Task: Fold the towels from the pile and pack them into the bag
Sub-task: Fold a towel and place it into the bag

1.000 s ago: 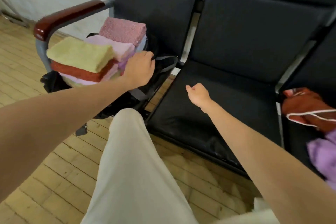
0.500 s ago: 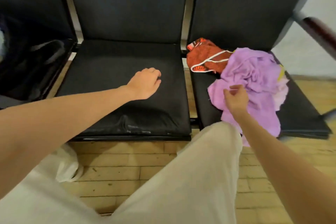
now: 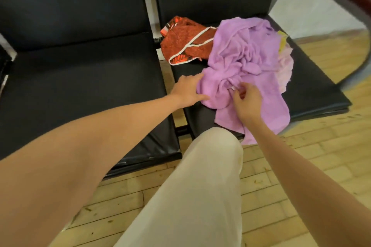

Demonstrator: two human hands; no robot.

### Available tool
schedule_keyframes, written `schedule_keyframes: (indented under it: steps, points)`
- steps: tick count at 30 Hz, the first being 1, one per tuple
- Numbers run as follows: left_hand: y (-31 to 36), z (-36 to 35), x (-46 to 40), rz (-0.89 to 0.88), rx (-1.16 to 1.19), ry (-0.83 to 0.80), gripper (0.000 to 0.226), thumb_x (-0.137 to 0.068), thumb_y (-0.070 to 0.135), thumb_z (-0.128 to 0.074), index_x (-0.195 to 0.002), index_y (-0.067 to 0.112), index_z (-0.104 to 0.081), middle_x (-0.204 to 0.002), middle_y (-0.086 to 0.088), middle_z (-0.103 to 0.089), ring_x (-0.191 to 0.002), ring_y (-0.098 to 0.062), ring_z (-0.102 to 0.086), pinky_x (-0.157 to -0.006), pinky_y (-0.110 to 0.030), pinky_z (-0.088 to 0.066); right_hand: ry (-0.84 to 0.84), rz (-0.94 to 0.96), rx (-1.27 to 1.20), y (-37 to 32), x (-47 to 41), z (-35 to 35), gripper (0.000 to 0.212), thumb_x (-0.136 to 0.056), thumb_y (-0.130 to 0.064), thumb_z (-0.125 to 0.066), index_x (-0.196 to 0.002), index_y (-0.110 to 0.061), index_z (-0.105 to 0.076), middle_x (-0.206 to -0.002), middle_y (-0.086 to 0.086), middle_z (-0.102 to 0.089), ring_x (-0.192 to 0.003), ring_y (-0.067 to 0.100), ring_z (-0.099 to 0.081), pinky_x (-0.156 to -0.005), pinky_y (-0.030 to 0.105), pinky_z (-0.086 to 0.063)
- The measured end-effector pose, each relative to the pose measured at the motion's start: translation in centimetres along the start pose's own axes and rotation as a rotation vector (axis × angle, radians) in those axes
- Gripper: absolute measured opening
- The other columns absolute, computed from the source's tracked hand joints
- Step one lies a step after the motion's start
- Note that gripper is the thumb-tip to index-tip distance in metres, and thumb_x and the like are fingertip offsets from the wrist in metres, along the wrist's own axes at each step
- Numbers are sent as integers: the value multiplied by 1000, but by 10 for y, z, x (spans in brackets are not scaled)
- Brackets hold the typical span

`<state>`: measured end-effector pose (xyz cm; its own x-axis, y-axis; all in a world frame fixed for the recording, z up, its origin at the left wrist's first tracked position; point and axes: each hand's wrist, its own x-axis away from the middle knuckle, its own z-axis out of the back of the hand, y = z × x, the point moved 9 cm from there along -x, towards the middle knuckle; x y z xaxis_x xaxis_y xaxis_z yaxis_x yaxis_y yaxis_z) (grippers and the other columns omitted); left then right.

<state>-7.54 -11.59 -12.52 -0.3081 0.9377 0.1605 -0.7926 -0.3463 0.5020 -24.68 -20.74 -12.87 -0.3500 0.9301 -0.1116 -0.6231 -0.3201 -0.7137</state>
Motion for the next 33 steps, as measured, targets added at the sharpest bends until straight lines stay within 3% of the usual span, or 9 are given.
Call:
schedule_keyframes:
  steps: [3,6,9,12,14,18,22,28,33]
  points:
    - [9,-1,-1,33,-57,112,59,-81,31,-71,-135,16,-50,-120,-14,-58,-113,-35,-50,-91,-43,-45,-14,48,33,-6,6,-1,34,-87,-8,-58,-119,3,-57,-98,23,-58,-100,35,-50,-87,36,-36]
    - [17,11,3,58,49,192,13,-86,17,-60,-81,4,-60,-92,-16,-64,-91,-35,-59,-71,-37,-42,-30,26,31,-9,12,0,41,-88,-7,-55,-128,2,-50,-111,25,-52,-106,36,-47,-92,36,-34]
    - [12,33,17,136,222,263,43,-92,21,-57,-55,14,-38,-60,-2,-45,-61,-20,-46,-59,-30,-27,2,4,-51,-21,29,6,48,-88,-4,-53,-134,0,-42,-118,25,-48,-111,35,-44,-91,31,-34]
    - [-9,70,40,264,602,360,36,-96,20,-53,-61,17,-47,-63,1,-46,-61,-10,-42,-58,-28,-35,61,42,-105,-43,49,15,52,-89,-5,-52,-139,-3,-37,-125,21,-45,-115,30,-43,-93,24,-32]
    - [-23,92,56,330,871,360,24,-98,22,-51,-81,7,-60,-79,-8,-56,-76,-17,-53,-77,-33,-52,100,96,-124,-60,56,21,54,-89,-5,-52,-141,-3,-35,-126,19,-44,-115,29,-44,-96,26,-33]
    - [-41,121,99,409,1185,266,26,-94,24,-59,-106,2,-67,-96,-11,-69,-89,-22,-65,-84,-35,-56,181,100,-224,-91,62,31,54,-84,0,-53,-136,-2,-39,-118,15,-46,-108,29,-47,-95,49,-43]
    - [-67,140,144,431,1390,307,30,-95,26,-57,-114,3,-64,-109,-13,-68,-101,-25,-65,-90,-39,-53,88,201,-190,-137,74,13,59,-85,0,-53,-141,-3,-34,-128,18,-45,-117,31,-46,-98,47,-42]
    - [-130,154,208,459,1276,390,30,-96,26,-55,-114,5,-65,-109,-10,-69,-102,-24,-66,-81,-35,-55,-147,339,-78,-182,106,-47,63,-89,0,-52,-146,-8,-28,-140,15,-43,-124,27,-44,-102,28,-34]
    - [-179,155,262,488,872,328,34,-83,31,-71,-100,1,-67,-94,-11,-68,-85,-21,-65,-73,-31,-51,-258,483,-55,-202,130,-91,60,-89,-1,-53,-145,-6,-31,-142,17,-42,-128,32,-42,-106,37,-34]
